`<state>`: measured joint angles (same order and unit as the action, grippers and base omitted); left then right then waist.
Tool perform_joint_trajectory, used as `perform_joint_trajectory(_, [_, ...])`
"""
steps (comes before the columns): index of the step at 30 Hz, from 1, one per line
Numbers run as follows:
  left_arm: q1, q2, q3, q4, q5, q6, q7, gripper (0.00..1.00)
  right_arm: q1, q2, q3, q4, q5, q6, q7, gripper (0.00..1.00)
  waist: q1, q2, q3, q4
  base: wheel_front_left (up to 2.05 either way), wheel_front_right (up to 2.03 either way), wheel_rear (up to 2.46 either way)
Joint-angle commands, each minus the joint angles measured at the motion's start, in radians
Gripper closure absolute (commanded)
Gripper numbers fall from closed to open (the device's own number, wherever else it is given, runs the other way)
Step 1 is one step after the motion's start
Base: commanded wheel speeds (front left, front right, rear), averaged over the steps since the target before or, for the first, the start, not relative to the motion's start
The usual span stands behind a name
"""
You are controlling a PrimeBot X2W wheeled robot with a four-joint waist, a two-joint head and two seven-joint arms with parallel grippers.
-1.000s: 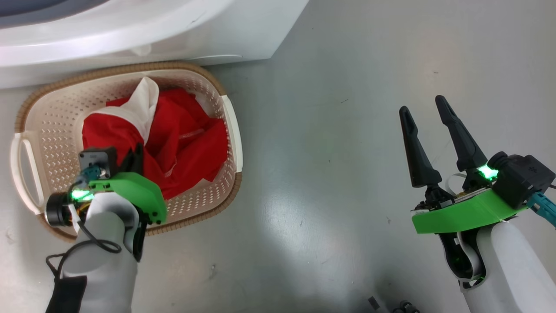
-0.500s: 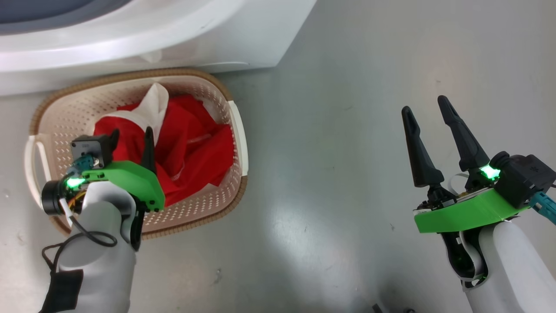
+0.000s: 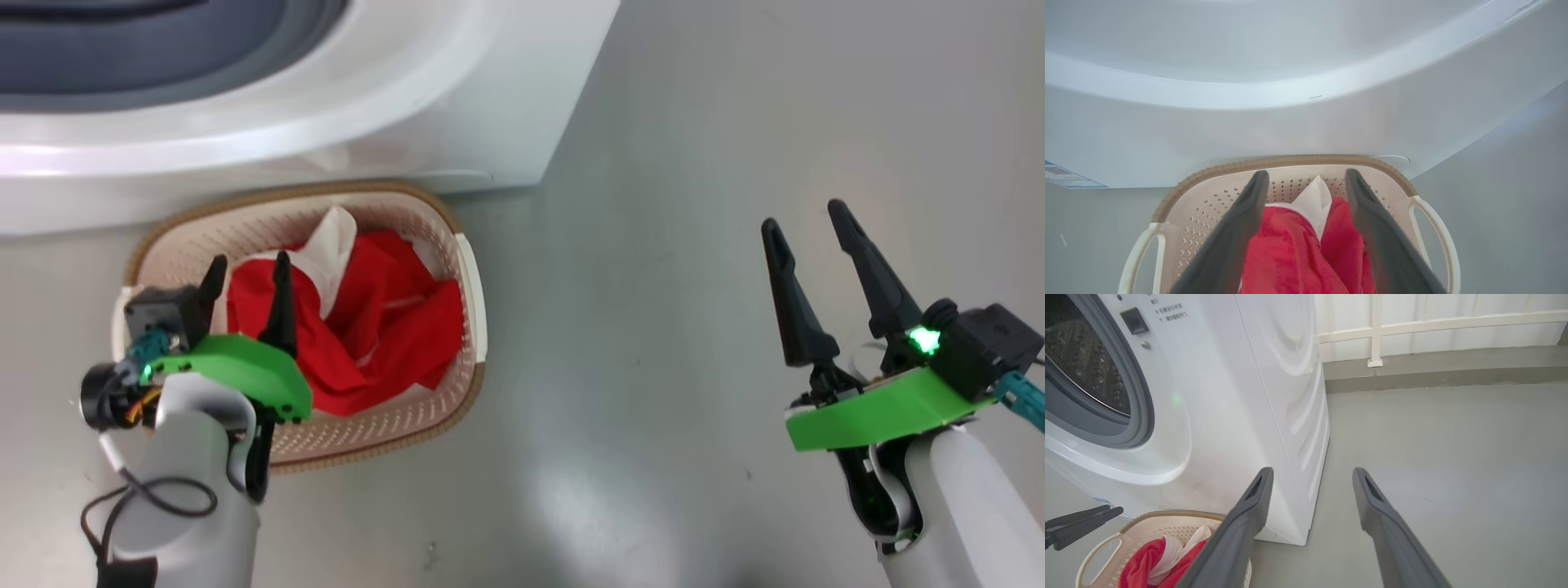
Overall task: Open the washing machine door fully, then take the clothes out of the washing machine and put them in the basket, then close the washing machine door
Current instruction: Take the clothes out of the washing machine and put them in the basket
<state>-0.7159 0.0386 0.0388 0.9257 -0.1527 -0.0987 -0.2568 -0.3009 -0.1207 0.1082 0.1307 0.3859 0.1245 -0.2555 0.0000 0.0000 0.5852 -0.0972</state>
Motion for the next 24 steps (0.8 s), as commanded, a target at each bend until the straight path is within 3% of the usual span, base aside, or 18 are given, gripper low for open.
perform_joint_trajectory(1, [0.051,0.02,0.03,-0.038,-0.011,-0.007,-0.005,0.0,0.039,-0.008,0.016,-0.017,-0.002,0.006,-0.006,0.0,0.0,0.0,-0.052,0.015,0.0,0.0,0.0])
perform_joint_trajectory(24, [0.385,0.012,0.053,-0.467,-0.012,-0.025,-0.005,0.0,0.188,-0.031,0.004,0.016,-0.003,0.006,-0.006,0.0,0.0,0.0,-0.337,0.056,0.0,0.0,0.0])
